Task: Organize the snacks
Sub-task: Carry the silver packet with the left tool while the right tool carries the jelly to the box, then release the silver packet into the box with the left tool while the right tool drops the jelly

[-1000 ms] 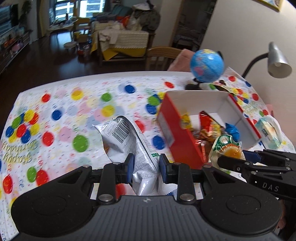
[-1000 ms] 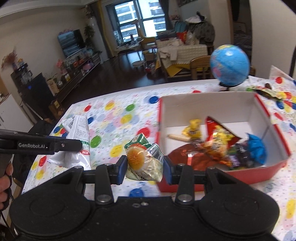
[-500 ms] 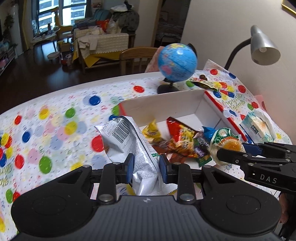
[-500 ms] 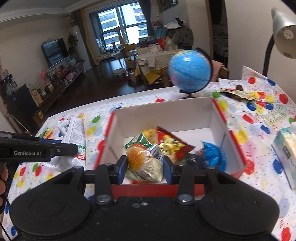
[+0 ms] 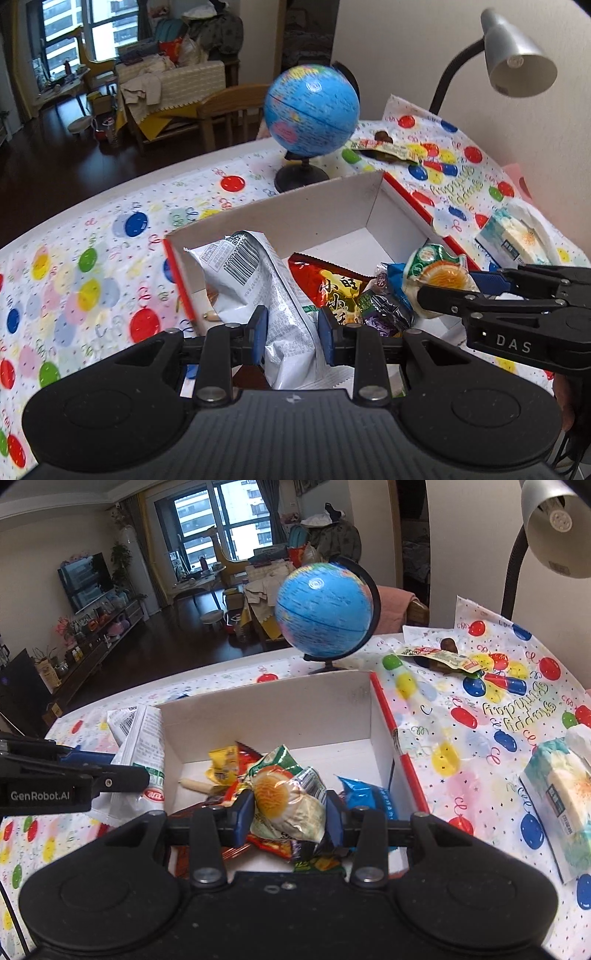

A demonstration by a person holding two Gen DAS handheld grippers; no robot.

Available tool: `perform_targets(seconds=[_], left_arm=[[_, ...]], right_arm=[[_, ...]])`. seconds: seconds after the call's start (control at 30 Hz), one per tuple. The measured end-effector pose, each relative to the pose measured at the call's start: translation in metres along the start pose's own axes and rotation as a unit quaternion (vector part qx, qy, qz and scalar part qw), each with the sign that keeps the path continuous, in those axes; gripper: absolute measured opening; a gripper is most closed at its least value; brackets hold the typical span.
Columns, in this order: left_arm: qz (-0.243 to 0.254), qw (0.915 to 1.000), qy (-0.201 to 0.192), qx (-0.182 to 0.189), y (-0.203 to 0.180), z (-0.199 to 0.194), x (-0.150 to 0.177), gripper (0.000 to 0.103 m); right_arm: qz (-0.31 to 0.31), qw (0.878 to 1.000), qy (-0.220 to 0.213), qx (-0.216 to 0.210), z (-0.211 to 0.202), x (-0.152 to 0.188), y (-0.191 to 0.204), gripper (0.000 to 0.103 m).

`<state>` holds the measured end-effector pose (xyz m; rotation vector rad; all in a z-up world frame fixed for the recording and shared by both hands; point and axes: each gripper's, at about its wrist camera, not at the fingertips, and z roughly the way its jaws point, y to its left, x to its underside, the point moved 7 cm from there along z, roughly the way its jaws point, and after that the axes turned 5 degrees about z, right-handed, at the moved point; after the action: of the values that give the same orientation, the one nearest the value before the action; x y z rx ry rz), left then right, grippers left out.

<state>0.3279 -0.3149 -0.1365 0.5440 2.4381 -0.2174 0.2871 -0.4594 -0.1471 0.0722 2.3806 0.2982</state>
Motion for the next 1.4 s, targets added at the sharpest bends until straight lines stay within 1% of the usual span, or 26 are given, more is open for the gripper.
perform_targets(seconds=[0.2, 0.33, 0.5, 0.63, 0.77, 0.83, 0.87, 0.93, 0.97, 1.03, 1.07, 1.1, 1.27, 1.4], left_arm=[[0.013, 0.9996, 0.023, -0.005, -0.002, 0.030, -0.006, 0.029], [0.017, 0.9991, 0.038, -0.010, -0.001, 0.047, -0.006, 0.029], [0.016, 0.9984, 0.054, -0.005, 0.001, 0.062, -0.001, 0.029], [0.015, 0.9977, 0.066, -0.009, 0.003, 0.072, 0.003, 0.029], [0.012, 0.9974, 0.071, -0.012, 0.005, 0.075, 0.005, 0.029], [0.008, 0.9974, 0.070, -0.013, 0.006, 0.074, 0.007, 0.029], [0.006, 0.9974, 0.070, -0.013, 0.006, 0.074, 0.008, 0.029], [0.003, 0.9974, 0.070, -0.018, 0.008, 0.073, 0.009, 0.030], [0.001, 0.9973, 0.071, -0.021, 0.009, 0.073, 0.009, 0.032], [-0.004, 0.9975, 0.068, -0.019, 0.010, 0.070, 0.009, 0.045], [-0.007, 0.9979, 0.063, -0.018, 0.011, 0.067, 0.009, 0.059], [-0.009, 0.9982, 0.056, -0.017, 0.012, 0.064, 0.008, 0.066], [-0.009, 0.9990, 0.040, -0.015, 0.011, 0.048, 0.007, 0.066], [-0.013, 0.9995, 0.025, -0.011, 0.010, 0.032, 0.007, 0.066]], right_arm=[[0.003, 1.000, 0.029, -0.003, 0.027, 0.002, -0.009, 0.039], [-0.001, 0.999, 0.039, 0.000, 0.042, 0.003, -0.011, 0.040], [-0.003, 0.999, 0.052, 0.000, 0.056, 0.006, -0.013, 0.041], [-0.007, 0.998, 0.062, 0.000, 0.061, 0.013, -0.011, 0.042], [-0.003, 0.998, 0.062, 0.001, 0.062, 0.014, -0.010, 0.044], [-0.004, 0.998, 0.061, 0.001, 0.063, 0.014, -0.010, 0.046], [-0.003, 0.998, 0.061, 0.001, 0.064, 0.013, -0.010, 0.049], [-0.001, 0.998, 0.059, 0.002, 0.063, 0.014, -0.011, 0.050], [-0.001, 0.998, 0.058, 0.003, 0.062, 0.015, -0.011, 0.051], [-0.001, 0.999, 0.054, 0.003, 0.060, 0.014, -0.012, 0.055], [-0.002, 0.999, 0.051, 0.001, 0.058, 0.013, -0.011, 0.058], [-0.003, 0.999, 0.048, 0.001, 0.055, 0.013, -0.010, 0.062], [-0.005, 0.999, 0.036, -0.005, 0.042, 0.010, -0.007, 0.064], [-0.005, 1.000, 0.022, -0.011, 0.026, 0.008, -0.001, 0.074]])
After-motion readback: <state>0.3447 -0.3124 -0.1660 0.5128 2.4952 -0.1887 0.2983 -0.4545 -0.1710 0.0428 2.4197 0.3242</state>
